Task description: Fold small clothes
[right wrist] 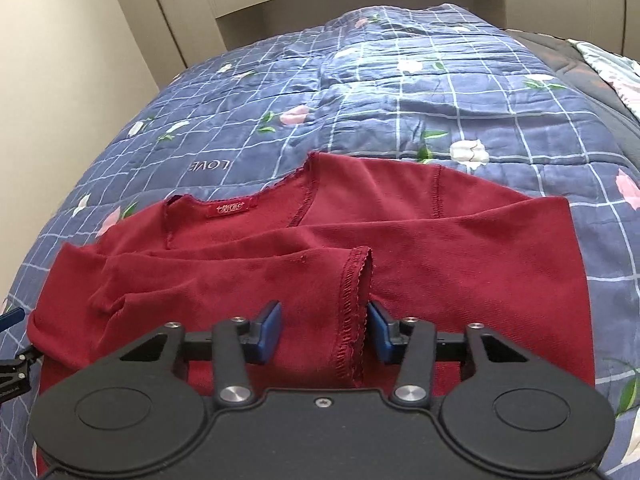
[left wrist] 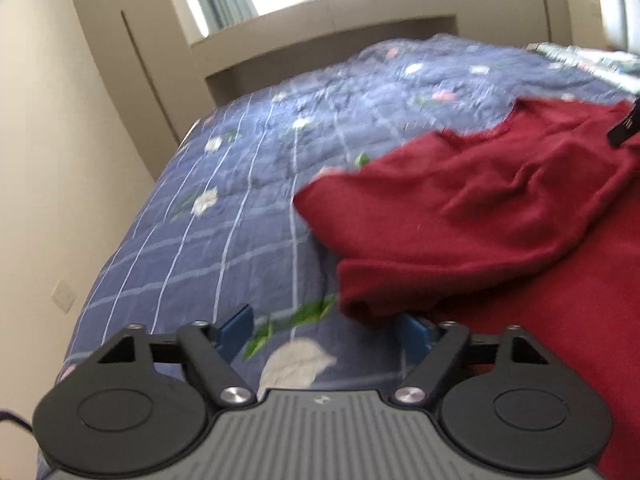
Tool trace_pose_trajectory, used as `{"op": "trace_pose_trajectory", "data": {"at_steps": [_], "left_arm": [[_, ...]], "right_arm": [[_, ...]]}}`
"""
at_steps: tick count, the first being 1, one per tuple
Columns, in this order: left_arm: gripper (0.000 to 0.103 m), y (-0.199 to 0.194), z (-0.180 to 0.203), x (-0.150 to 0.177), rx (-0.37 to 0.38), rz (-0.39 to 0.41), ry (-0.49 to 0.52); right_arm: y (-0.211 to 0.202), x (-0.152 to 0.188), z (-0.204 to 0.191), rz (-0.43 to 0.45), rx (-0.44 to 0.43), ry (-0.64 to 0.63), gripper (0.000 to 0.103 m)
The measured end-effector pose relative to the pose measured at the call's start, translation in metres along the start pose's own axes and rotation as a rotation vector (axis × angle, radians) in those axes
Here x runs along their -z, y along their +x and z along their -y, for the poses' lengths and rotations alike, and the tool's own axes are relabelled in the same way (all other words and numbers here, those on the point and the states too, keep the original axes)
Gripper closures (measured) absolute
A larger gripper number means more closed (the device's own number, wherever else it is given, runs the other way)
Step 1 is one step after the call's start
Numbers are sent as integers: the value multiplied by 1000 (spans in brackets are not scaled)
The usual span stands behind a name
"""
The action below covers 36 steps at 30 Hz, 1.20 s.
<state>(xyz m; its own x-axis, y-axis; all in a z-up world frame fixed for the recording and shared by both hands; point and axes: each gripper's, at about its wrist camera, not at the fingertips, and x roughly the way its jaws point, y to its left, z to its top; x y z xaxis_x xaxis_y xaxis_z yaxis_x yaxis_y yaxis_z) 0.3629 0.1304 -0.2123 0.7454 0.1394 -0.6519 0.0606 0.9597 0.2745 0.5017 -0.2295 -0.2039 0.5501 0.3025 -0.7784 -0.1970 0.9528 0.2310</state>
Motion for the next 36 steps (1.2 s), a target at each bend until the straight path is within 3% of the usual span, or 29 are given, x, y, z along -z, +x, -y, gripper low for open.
{"op": "trace_pose_trajectory", "data": {"at_steps": [2, 4, 6, 7, 13, 19, 24, 28, 33, 36], "left_arm": [[41, -1, -1, -4, 28, 26, 11], [70, 0, -2, -7, 69, 33, 21], [88, 1, -1, -12, 113, 28, 28], [91, 1, 0, -13, 106, 31, 34], [95, -14, 3, -20, 45, 65, 11], [96, -4, 3, -3, 5, -51, -84], [96, -6, 0, 5, 10, -66, -192], [95, -14, 3, 4, -2, -41, -177], [95, -30, -3, -19, -22, 80, -181], [96, -23, -5, -29, -46, 62, -177]], "right_arm": [[0, -1, -1, 0, 7, 4, 68], [-2, -3, -1, 4, 11, 2, 75], [-3, -4, -2, 10, 17, -4, 90], [-4, -5, -2, 15, 15, -6, 91], [-17, -7, -5, 84, 19, -25, 93], [-6, 4, -4, 39, 22, -42, 93], [-4, 10, -1, 44, 14, -10, 92], [-10, 8, -2, 58, 1, -16, 92], [-22, 5, -3, 117, 21, -47, 93], [-23, 5, -1, 120, 49, -40, 94]]}}
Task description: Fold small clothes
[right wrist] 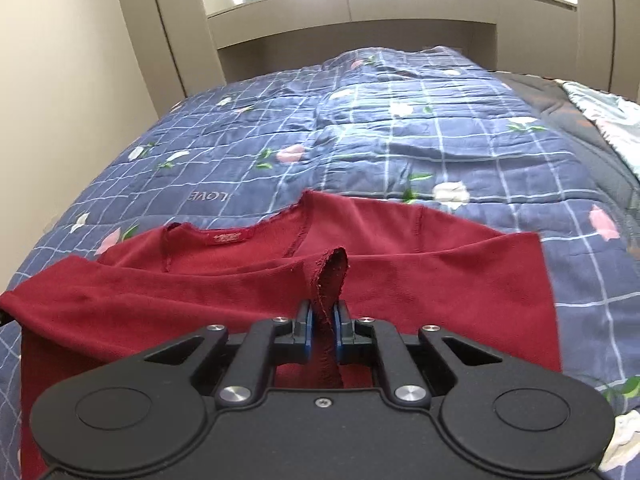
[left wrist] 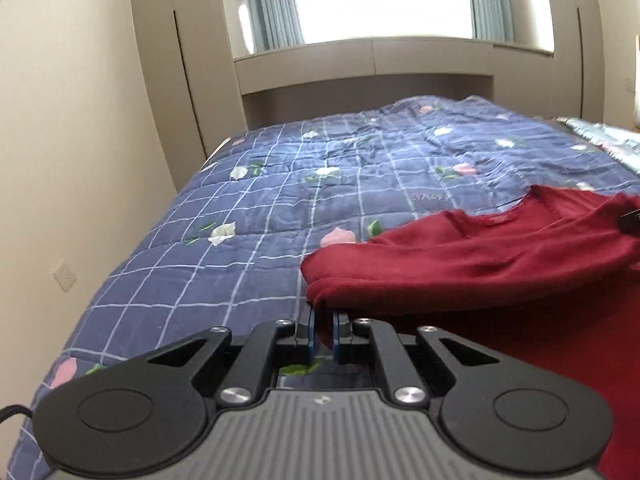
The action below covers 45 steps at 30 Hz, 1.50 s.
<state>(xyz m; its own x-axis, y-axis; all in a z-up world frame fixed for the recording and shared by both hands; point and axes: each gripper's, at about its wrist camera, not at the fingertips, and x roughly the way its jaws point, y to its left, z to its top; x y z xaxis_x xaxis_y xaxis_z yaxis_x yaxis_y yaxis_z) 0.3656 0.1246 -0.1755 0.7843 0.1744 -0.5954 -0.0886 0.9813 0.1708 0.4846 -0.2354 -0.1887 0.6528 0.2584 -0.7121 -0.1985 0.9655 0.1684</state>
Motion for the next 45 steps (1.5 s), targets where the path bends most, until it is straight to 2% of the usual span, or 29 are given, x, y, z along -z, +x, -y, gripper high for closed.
{"op": "trace_pose_trajectory", "data": {"at_steps": [4, 9, 12, 16, 17, 19, 20, 22, 25, 29, 32, 34, 35, 36, 37, 38, 42, 45], "left_arm": [[96, 8, 10, 11, -24, -64, 98], [96, 10, 20, 33, 7, -142, 172], [95, 12, 16, 37, 43, -168, 141], [88, 10, -6, 32, 115, -205, 12], [85, 7, -13, 31, 126, -212, -25], [63, 3, -25, 28, 127, -218, -68], [56, 0, -32, 26, 120, -211, -88], [40, -2, -44, 19, 96, -189, -135], [27, 8, -55, 6, 99, -170, -211], [22, 51, -61, -12, 159, -203, -369], [28, 87, -63, -16, 202, -246, -485], [56, 104, -62, -19, 230, -273, -531], [66, 110, -61, -21, 245, -276, -546], [90, 114, -60, -24, 250, -279, -551], [96, 115, -57, -26, 240, -279, -544], [97, 113, -53, -30, 223, -262, -524], [98, 85, -33, -45, 161, -88, -375], [99, 80, -21, -49, 123, -31, -296]], "right_arm": [[5, 5, 4, -29, -4, 1, 94], [10, 15, 8, -56, -13, 30, 93], [10, 16, 10, -59, -23, 44, 91], [8, 15, 13, -65, -43, 60, 84], [7, 16, 14, -65, -48, 63, 82], [5, 17, 15, -63, -58, 69, 76], [5, 18, 16, -62, -67, 73, 71], [4, 20, 17, -59, -78, 78, 67], [3, 23, 18, -54, -89, 90, 64], [3, 23, 18, -47, -89, 101, 64], [2, 23, 17, -43, -84, 90, 68], [2, 24, 18, -40, -79, 81, 74], [2, 24, 18, -38, -76, 77, 84], [2, 24, 19, -35, -73, 72, 90], [0, 24, 18, -27, -72, 63, 92], [-2, 24, 17, -10, -73, 51, 94], [-12, 21, 7, 64, -35, -29, 94], [-4, 20, 8, 43, -4, -33, 94]]}}
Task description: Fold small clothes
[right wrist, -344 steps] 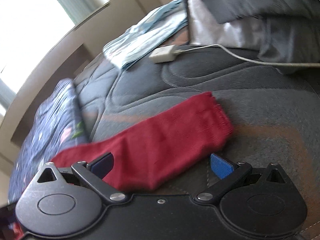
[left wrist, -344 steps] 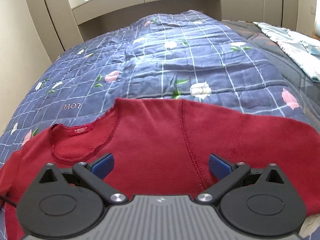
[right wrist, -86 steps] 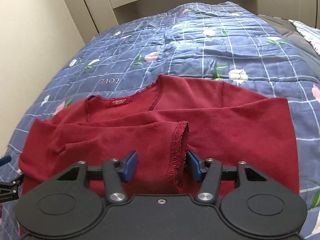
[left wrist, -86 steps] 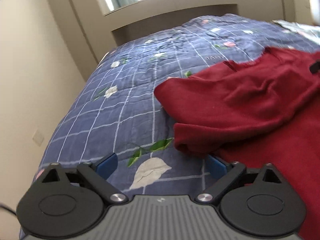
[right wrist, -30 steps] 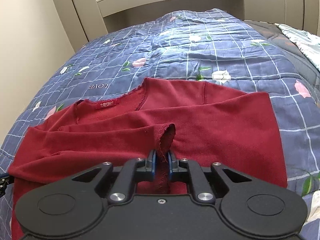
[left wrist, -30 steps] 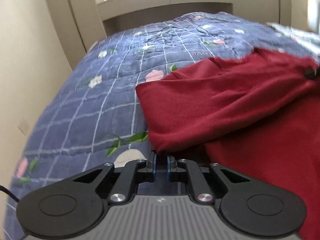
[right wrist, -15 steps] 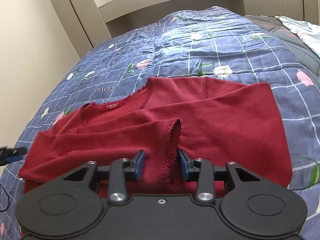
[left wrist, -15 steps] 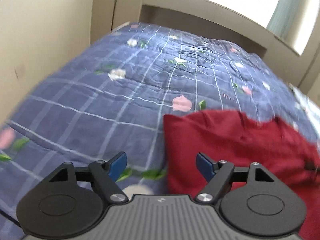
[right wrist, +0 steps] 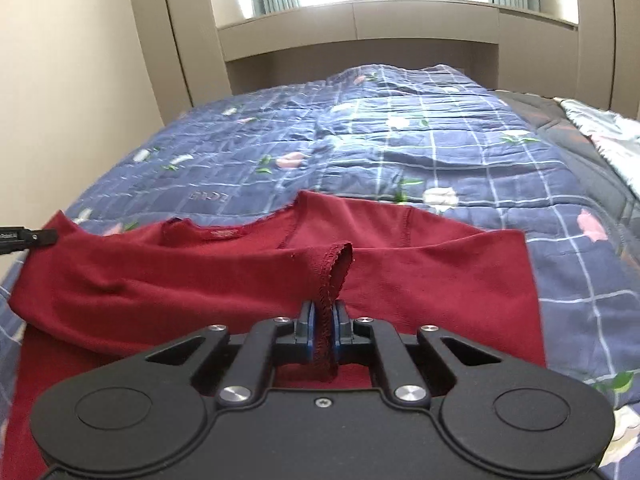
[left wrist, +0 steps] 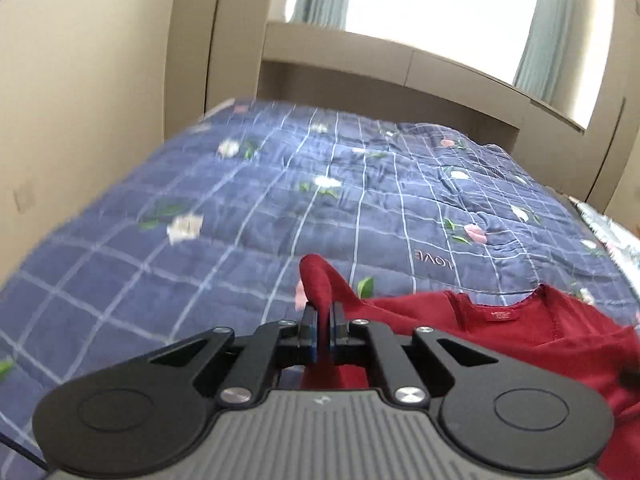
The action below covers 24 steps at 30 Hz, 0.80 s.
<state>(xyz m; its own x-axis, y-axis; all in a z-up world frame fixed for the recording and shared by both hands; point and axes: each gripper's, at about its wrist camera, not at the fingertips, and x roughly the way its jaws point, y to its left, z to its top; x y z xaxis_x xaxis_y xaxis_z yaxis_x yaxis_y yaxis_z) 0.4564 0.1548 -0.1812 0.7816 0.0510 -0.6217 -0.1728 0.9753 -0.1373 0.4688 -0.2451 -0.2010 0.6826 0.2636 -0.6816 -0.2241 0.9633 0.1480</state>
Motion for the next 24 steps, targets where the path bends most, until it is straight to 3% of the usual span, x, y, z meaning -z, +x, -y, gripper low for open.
{"op": "trace_pose_trajectory", "data": {"at_steps": [3, 6, 8, 9, 10, 11, 17, 19, 22, 24], "left_arm": [[98, 18, 1, 6, -25, -38, 19], [94, 30, -4, 12, -25, -80, -16], [80, 27, -10, 14, -33, -87, -63], [58, 22, -13, 15, -33, -77, -82], [38, 17, -16, 17, -31, -64, -98], [34, 11, -19, 18, -31, -49, -105], [30, -19, -35, 36, 8, -89, -160], [32, -23, -36, 45, 10, -112, -146], [36, -16, -34, 59, -70, -171, -79], [36, -13, -38, 62, -71, -160, -120]], "right_arm": [[11, 4, 8, -27, 5, 41, 94], [10, 7, 10, -32, -3, 59, 87], [6, 7, 8, -27, 5, 38, 71], [4, 8, 6, -23, 4, 25, 65], [1, 9, 5, -18, 5, 13, 52], [-1, 10, 3, -13, 11, 2, 42], [-8, 19, -5, 14, 93, -64, 18], [-4, 24, -6, 9, 152, -96, 17], [0, 28, -7, 11, 182, -120, 15], [2, 30, -8, 14, 199, -141, 13]]}}
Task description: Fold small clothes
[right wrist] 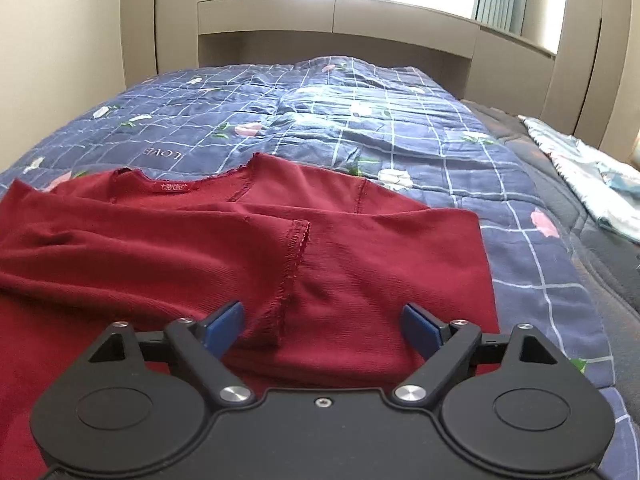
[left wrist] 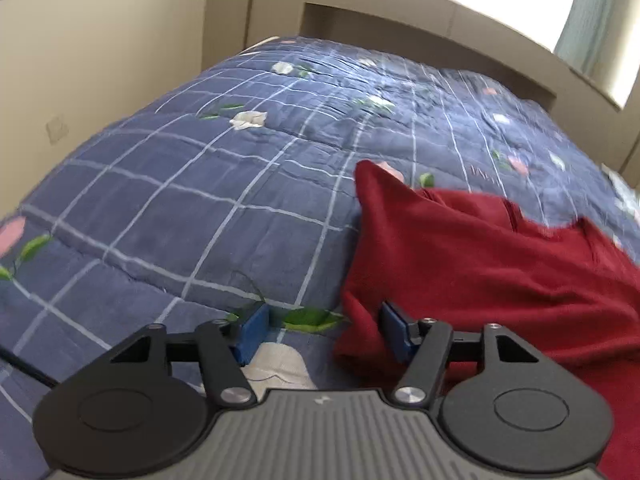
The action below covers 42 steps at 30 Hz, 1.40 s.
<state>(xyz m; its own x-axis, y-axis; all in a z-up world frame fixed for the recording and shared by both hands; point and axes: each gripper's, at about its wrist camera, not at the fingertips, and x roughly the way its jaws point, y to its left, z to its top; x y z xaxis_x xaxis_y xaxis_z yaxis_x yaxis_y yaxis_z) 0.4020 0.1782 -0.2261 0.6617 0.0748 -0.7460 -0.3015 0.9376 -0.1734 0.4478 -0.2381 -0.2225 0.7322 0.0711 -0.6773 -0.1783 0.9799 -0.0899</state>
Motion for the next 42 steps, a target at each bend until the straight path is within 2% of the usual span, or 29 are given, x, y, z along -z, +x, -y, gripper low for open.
{"op": "trace_pose_trajectory", "data": {"at_steps": [4, 6, 8, 10, 14, 19, 23, 29, 34, 38, 42], "left_arm": [[34, 4, 6, -2, -36, 3, 5], [33, -1, 7, -3, -44, 3, -6], [26, -7, 8, -5, -47, -3, -13], [14, -12, 9, -3, -34, -10, -14], [2, -31, 13, 7, -9, -20, 0], [0, -69, 19, 31, 42, -55, 22], [0, -102, 25, 60, 76, -115, 33], [0, -138, 34, 112, 50, -236, 6], [0, -163, 42, 143, 41, -304, 4], [1, -172, 48, 160, 35, -363, -10], [1, -183, 38, 164, 20, -376, -105]], "right_arm": [[-6, -3, -1, 6, 16, 3, 11], [-13, -1, 0, 5, 6, 9, 7], [-22, 2, 5, -4, -19, 39, 3], [-35, 9, 10, -12, -40, 71, 1], [-70, 30, 23, -52, -98, 146, 1], [-127, 61, 38, -130, -153, 220, 1], [-160, 92, 48, -186, -226, 237, 1], [-189, 133, 63, -277, -281, 287, 1], [-210, 157, 72, -340, -340, 308, 1], [-219, 167, 78, -359, -377, 347, 8], [-223, 168, 81, -353, -407, 398, 20]]}}
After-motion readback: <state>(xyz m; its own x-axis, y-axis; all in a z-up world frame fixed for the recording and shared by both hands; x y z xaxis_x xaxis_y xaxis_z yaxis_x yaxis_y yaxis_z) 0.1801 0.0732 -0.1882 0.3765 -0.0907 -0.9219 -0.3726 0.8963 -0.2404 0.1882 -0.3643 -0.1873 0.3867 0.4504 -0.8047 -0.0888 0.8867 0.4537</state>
